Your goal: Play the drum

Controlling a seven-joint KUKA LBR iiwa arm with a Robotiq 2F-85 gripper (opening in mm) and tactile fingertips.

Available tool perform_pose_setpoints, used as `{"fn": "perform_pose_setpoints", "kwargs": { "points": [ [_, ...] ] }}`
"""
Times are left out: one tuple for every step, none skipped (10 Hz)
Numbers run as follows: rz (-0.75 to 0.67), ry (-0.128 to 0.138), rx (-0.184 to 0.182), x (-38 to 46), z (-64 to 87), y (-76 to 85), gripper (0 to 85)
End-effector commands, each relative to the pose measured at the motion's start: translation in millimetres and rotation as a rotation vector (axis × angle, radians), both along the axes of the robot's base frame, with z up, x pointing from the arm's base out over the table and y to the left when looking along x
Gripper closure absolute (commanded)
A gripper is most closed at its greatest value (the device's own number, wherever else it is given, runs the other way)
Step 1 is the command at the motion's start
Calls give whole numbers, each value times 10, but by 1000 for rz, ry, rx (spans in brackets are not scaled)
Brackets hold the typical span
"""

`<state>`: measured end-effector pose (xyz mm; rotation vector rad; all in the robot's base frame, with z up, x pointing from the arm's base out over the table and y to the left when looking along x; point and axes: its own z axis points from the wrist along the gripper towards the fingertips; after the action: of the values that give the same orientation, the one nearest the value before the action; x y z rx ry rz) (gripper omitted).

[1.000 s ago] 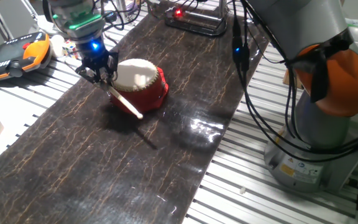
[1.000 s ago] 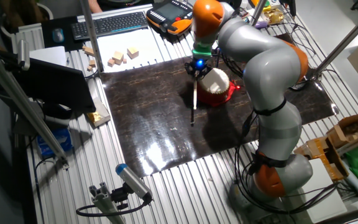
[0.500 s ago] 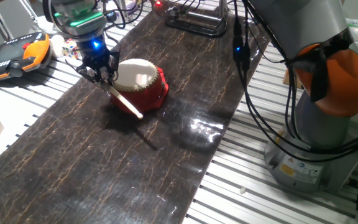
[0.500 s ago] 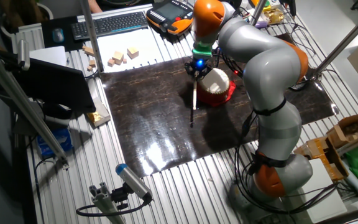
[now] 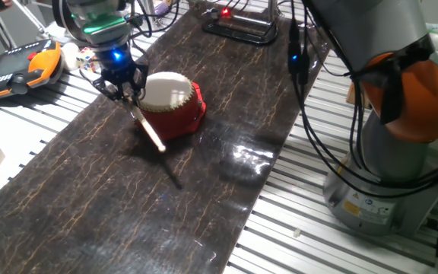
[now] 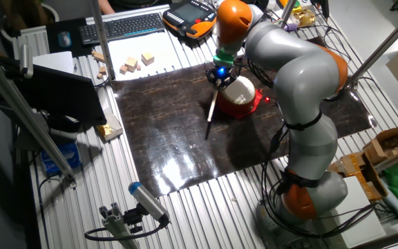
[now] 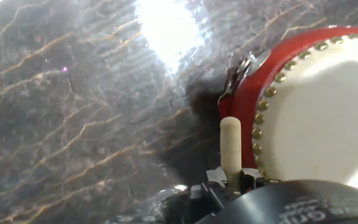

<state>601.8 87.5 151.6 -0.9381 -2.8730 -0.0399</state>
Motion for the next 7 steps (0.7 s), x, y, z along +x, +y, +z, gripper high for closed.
{"fn": "perform_pose_setpoints", "kwargs": {
  "points": [
    [-184,-11,2,0,0,-1,707],
    [-238,-31,-10,0,0,-1,707],
    [-282,-51,-22,0,0,-1,707],
    [-310,-61,-24,0,0,-1,707],
    [-339,-66,-17,0,0,-1,707],
    [-357,-69,-17,0,0,-1,707],
    [-373,-70,-21,0,0,-1,703]
  ]
}}
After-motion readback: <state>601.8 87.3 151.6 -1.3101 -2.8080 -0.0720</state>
